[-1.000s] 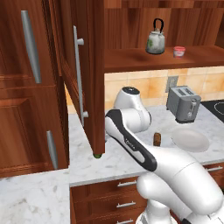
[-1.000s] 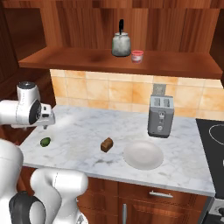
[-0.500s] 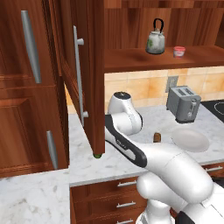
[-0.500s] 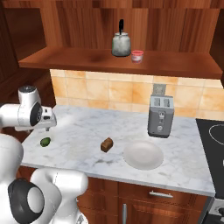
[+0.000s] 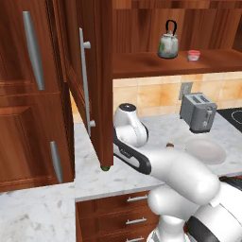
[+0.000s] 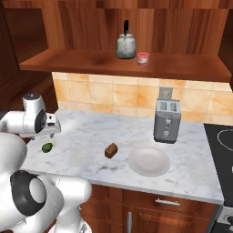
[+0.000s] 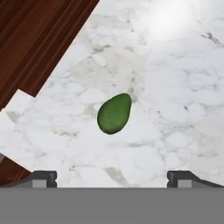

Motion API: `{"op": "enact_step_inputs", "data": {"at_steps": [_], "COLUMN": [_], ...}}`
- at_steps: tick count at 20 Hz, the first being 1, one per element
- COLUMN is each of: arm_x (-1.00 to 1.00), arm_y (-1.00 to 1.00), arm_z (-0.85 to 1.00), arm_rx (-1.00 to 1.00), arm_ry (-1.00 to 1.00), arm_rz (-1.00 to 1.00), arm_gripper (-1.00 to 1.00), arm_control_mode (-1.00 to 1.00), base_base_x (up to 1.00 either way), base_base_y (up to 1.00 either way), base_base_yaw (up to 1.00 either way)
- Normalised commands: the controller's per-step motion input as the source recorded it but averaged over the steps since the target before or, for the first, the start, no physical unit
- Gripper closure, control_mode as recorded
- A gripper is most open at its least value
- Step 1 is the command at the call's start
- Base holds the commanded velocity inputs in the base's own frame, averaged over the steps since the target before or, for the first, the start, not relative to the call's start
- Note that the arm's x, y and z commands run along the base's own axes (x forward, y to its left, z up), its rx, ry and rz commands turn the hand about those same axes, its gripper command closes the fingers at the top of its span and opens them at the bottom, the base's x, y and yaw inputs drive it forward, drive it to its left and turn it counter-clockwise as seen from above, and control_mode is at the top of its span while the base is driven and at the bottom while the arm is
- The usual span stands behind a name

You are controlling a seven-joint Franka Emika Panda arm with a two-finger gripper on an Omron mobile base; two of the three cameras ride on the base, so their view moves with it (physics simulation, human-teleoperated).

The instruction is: Pick the avocado and bread from the counter and place them on the plate. Then pick the jam from the cabinet and place it next to the plate. Lastly close the cabinet door.

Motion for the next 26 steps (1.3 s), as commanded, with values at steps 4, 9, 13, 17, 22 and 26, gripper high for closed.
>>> {"op": "enact_step_inputs", "data": {"at_steps": [4, 9, 13, 17, 22, 26], "arm_x": [0.23, 0.26, 0.23, 0.19, 0.02, 0.07], "arm_y": [0.04, 0.13, 0.12, 0.07, 0.09, 0.09], "arm_z": [-0.22, -0.2, -0.2, -0.2, -0.24, -0.25], "arm_rx": [0.0, 0.0, 0.0, 0.0, 0.0, 0.0], "arm_ry": [0.0, 0.0, 0.0, 0.0, 0.06, 0.08], "arm_rz": [-0.02, -0.07, -0.11, -0.11, -0.13, -0.14], "arm_gripper": [-1.0, -1.0, -1.0, -1.0, -1.0, -1.0], "arm_control_mode": [-1.0, -1.0, -1.0, -1.0, -1.0, -1.0], "base_base_x": [0.0, 0.0, 0.0, 0.0, 0.0, 0.0], "base_base_y": [0.0, 0.0, 0.0, 0.0, 0.0, 0.0], "base_base_yaw": [0.0, 0.0, 0.0, 0.0, 0.0, 0.0]}}
